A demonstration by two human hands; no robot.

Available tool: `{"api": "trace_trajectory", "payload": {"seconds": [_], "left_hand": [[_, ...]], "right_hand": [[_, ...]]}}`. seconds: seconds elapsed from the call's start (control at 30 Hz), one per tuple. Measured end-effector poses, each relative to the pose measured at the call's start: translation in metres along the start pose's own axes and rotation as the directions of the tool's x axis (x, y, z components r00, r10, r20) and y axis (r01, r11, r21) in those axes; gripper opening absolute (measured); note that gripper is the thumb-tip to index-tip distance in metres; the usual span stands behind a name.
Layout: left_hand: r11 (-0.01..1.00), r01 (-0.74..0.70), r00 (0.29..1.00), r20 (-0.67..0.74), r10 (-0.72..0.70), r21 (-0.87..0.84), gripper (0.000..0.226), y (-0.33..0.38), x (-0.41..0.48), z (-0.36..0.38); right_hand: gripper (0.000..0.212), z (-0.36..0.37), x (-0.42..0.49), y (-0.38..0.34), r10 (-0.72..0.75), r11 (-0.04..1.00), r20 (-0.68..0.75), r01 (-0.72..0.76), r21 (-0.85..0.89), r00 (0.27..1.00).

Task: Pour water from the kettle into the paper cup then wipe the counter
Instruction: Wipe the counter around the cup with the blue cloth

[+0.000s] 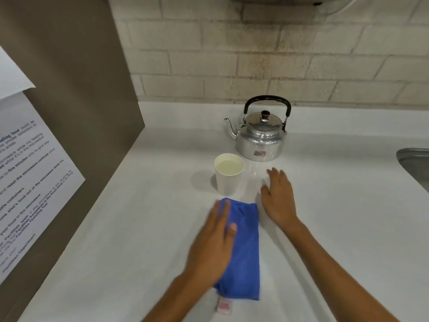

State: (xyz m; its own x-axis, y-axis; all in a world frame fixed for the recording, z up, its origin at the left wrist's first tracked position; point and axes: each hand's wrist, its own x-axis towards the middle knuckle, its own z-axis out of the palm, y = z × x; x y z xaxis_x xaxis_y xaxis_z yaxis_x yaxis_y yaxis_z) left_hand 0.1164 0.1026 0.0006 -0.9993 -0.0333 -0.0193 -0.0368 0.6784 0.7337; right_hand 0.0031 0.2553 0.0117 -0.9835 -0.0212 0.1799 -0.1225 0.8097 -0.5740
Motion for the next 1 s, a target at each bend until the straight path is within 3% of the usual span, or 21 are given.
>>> {"api": "trace_trajectory", "payload": {"seconds": [0.1, 0.23, 0.37, 0.47, 0.6, 0.7, 0.8, 1.0], "left_hand": [[0.998, 0.002, 0.980, -0.198, 0.011, 0.065, 0.055, -0.038, 0.026, -0.042], [0.935, 0.166, 0.980, -0.154, -0.122, 0.313, 0.055, -0.067, 0.064, -0.051], [0.850, 0.153, 0.986, -0.138, -0.095, 0.504, 0.052, -0.079, 0.076, -0.039], [0.833, 0.137, 0.988, -0.137, -0.074, 0.536, 0.053, -0.085, 0.075, -0.039], [0.825, 0.133, 0.987, -0.145, -0.062, 0.550, 0.053, -0.084, 0.074, -0.038], [0.820, 0.135, 0.986, -0.153, -0.058, 0.557, 0.053, -0.081, 0.073, -0.037], [0.821, 0.138, 0.987, -0.150, -0.065, 0.554, 0.053, -0.083, 0.074, -0.036], [0.824, 0.120, 0.990, -0.127, -0.059, 0.554, 0.053, -0.086, 0.075, -0.038]], "right_hand": [[0.048, 0.011, -0.063, -0.027, -0.100, 0.995, 0.094, 0.099, 0.013, 0.991], [0.062, 0.046, -0.110, -0.054, -0.045, 0.982, 0.252, 0.088, -0.165, 0.967], [0.064, 0.041, -0.120, -0.056, -0.018, 0.939, 0.156, 0.070, -0.337, 0.988], [0.072, 0.020, -0.122, -0.038, 0.013, 0.922, 0.218, 0.073, -0.381, 0.976], [0.071, -0.001, -0.104, 0.016, -0.010, 0.909, 0.144, 0.069, -0.411, 0.990], [0.089, -0.005, -0.070, 0.029, -0.002, 0.883, 0.128, 0.062, -0.465, 0.992], [0.062, 0.016, -0.037, 0.018, 0.063, 0.911, 0.143, 0.002, -0.413, 0.988], [0.055, 0.015, -0.059, 0.038, -0.148, 0.933, 0.213, 0.207, -0.294, 0.966]]}}
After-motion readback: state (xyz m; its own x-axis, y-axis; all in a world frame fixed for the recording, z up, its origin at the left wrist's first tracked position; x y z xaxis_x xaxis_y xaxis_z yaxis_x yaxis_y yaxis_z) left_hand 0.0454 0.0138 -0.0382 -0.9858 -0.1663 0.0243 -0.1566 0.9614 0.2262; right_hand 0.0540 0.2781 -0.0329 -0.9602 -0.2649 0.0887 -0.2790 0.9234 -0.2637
